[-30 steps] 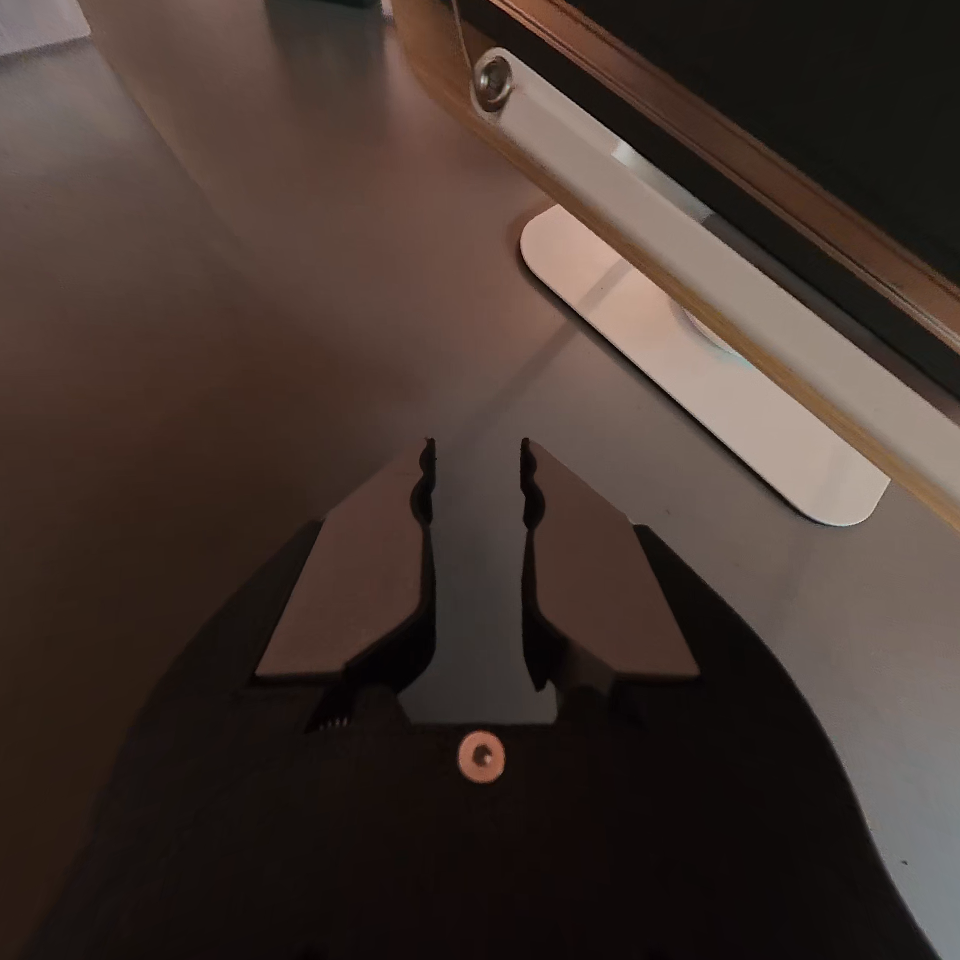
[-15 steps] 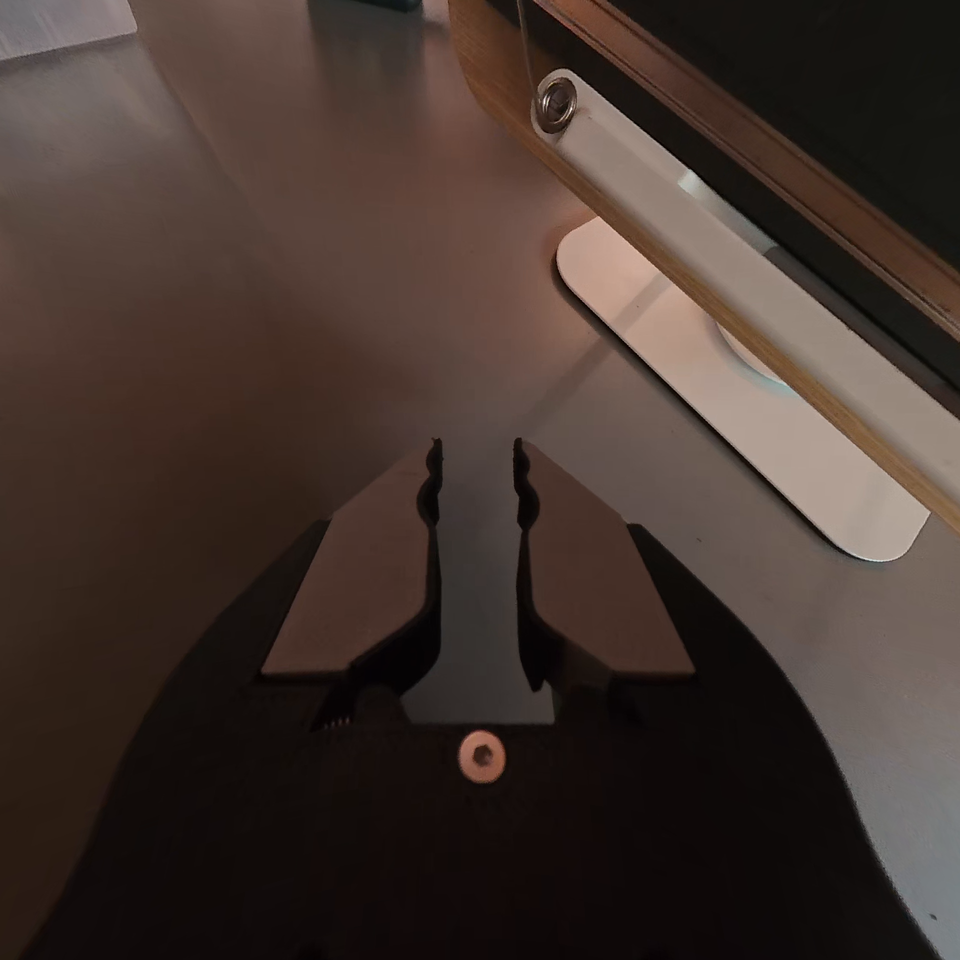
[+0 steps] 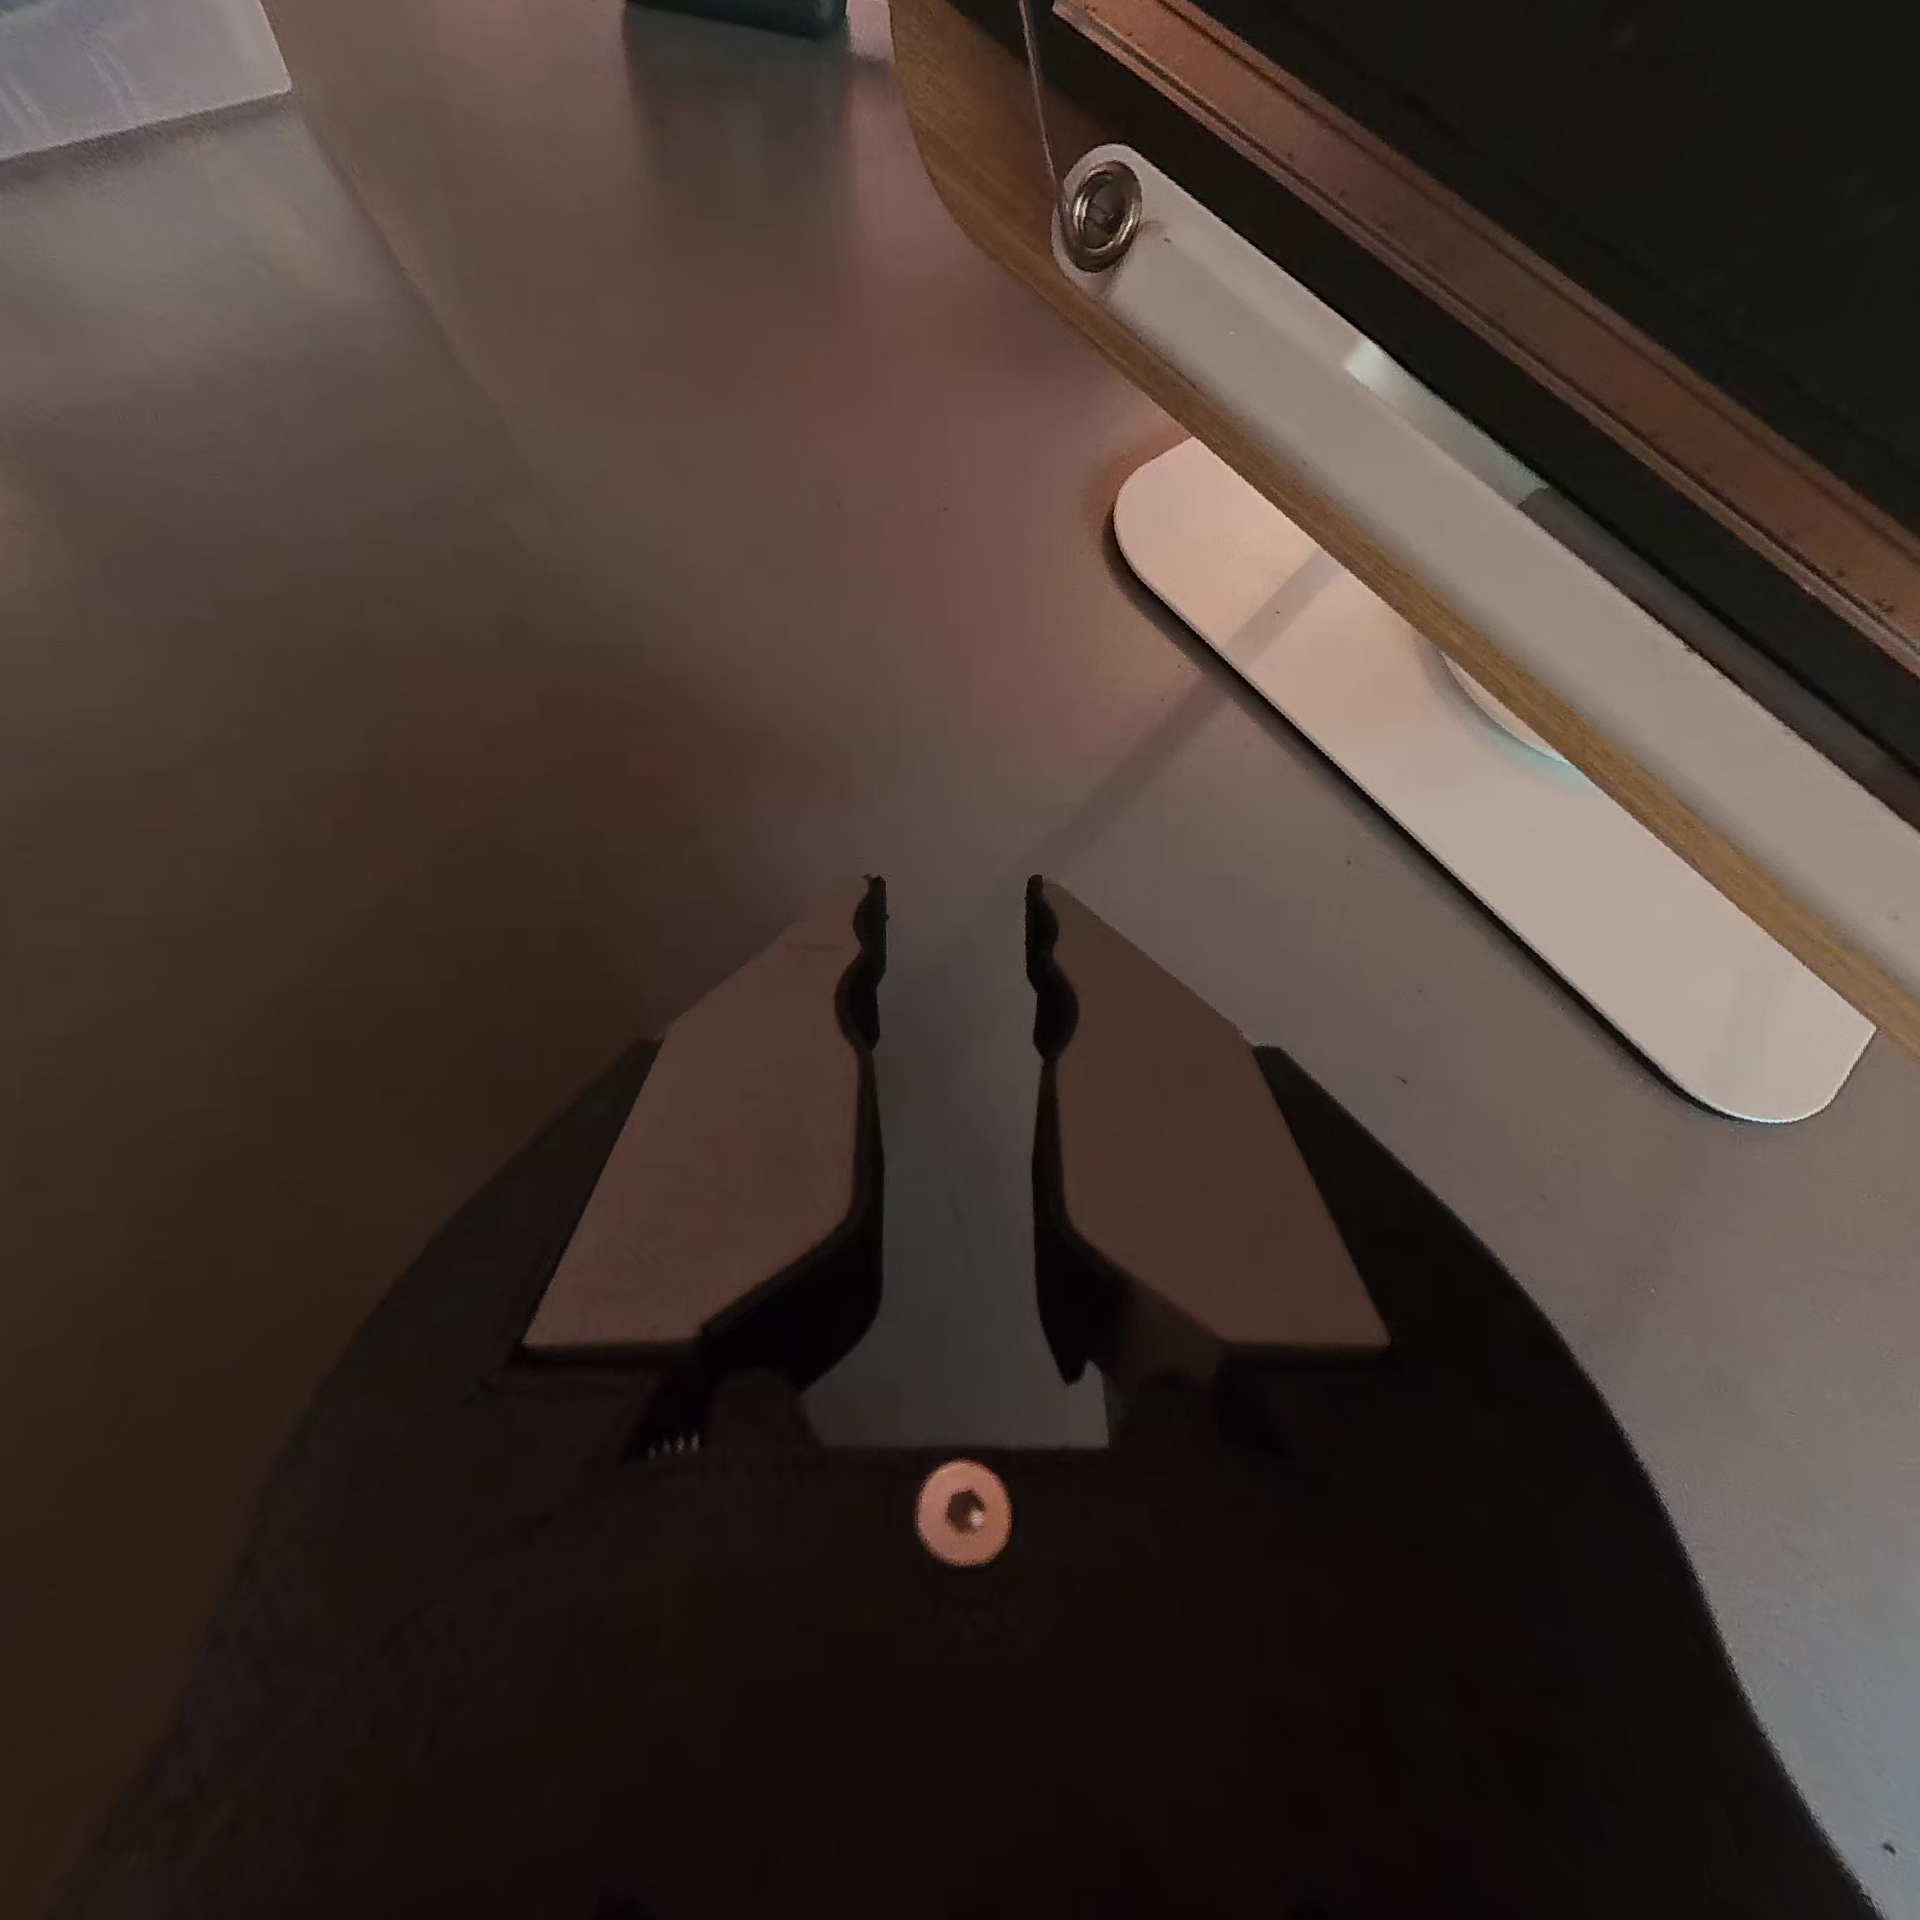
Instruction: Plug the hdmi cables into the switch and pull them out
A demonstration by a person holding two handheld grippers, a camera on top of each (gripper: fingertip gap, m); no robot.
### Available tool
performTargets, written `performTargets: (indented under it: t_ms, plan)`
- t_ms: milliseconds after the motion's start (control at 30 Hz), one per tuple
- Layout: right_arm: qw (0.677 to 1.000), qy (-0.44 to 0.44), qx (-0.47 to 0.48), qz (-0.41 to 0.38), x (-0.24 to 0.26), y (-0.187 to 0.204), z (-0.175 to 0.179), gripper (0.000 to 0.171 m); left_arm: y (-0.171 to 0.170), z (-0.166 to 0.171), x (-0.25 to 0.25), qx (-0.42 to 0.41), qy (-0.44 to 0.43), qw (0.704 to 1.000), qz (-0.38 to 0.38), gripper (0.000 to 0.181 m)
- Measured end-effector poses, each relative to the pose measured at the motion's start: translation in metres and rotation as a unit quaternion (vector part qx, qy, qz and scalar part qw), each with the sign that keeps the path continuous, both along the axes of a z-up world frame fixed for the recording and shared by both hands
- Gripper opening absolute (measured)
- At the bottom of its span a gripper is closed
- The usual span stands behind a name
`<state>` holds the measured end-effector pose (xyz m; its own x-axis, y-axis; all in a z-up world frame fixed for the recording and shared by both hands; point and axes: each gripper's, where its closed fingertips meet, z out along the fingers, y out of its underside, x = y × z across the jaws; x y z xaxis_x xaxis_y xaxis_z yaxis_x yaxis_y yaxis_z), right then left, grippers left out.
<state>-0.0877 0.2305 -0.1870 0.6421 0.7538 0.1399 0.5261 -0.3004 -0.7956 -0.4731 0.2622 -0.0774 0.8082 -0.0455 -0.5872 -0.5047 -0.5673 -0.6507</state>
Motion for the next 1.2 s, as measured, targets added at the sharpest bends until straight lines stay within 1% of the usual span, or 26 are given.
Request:
performTargets:
  t_ms: [133, 200, 300, 400, 500, 633, 733, 800, 900, 933, 1000, 1067, 1133, 1200]
  plan:
    - [1.000, 0.007, -0.004, -0.001, 0.000, 0.001, 0.000, 0.023, -0.010, 0.016, -0.003, 0.009, 0.022, 0.999, -0.024, 0.005]
    - [1.000, 0.010, -0.004, 0.000, 0.000, 0.000, 0.001, 0.023, -0.018, 0.033, 0.000, 0.029, 0.006, 0.999, -0.043, 0.005]
    - [0.999, 0.025, 0.003, 0.025, -0.006, -0.005, 0.006, 0.027, -0.034, 0.069, 0.016, 0.069, -0.036, 0.990, -0.114, 0.004]
    - [0.997, 0.047, 0.009, 0.061, -0.017, -0.015, 0.013, 0.035, -0.055, 0.113, 0.022, 0.116, -0.094, 0.975, -0.164, 0.004]
    - [0.995, 0.041, 0.010, 0.087, -0.024, -0.022, 0.012, 0.039, -0.078, 0.161, 0.026, 0.158, -0.154, 0.950, -0.220, 0.005]
    - [0.990, 0.053, 0.011, 0.133, -0.037, -0.038, 0.016, 0.040, -0.109, 0.221, 0.043, 0.190, -0.185, 0.918, -0.295, 0.005]
    - [0.981, 0.078, -0.002, 0.176, -0.048, -0.054, 0.021, 0.040, -0.129, 0.265, 0.066, 0.214, -0.191, 0.892, -0.350, 0.005]
    - [0.979, 0.084, -0.007, 0.187, -0.050, -0.058, 0.022, 0.041, -0.138, 0.298, 0.078, 0.239, -0.193, 0.877, -0.369, 0.005]
    - [0.979, 0.088, -0.014, 0.186, -0.049, -0.058, 0.021, 0.041, -0.149, 0.354, 0.085, 0.314, -0.198, 0.856, -0.360, 0.005]
    - [0.978, 0.091, -0.015, 0.187, -0.048, -0.058, 0.022, 0.041, -0.154, 0.368, 0.091, 0.331, -0.197, 0.846, -0.369, 0.005]
    - [0.975, 0.105, -0.017, 0.193, -0.047, -0.060, 0.027, 0.042, -0.162, 0.379, 0.114, 0.322, -0.197, 0.832, -0.408, 0.004]
    - [0.971, 0.128, -0.017, 0.203, -0.047, -0.063, 0.037, 0.043, -0.168, 0.373, 0.141, 0.285, -0.210, 0.818, -0.453, 0.004]
    - [0.963, 0.157, -0.013, 0.219, -0.045, -0.069, 0.050, 0.047, -0.178, 0.355, 0.172, 0.231, -0.234, 0.795, -0.510, 0.004]
    - [0.951, 0.191, -0.012, 0.242, -0.043, -0.077, 0.066, 0.049, -0.186, 0.328, 0.200, 0.181, -0.251, 0.772, -0.555, 0.004]
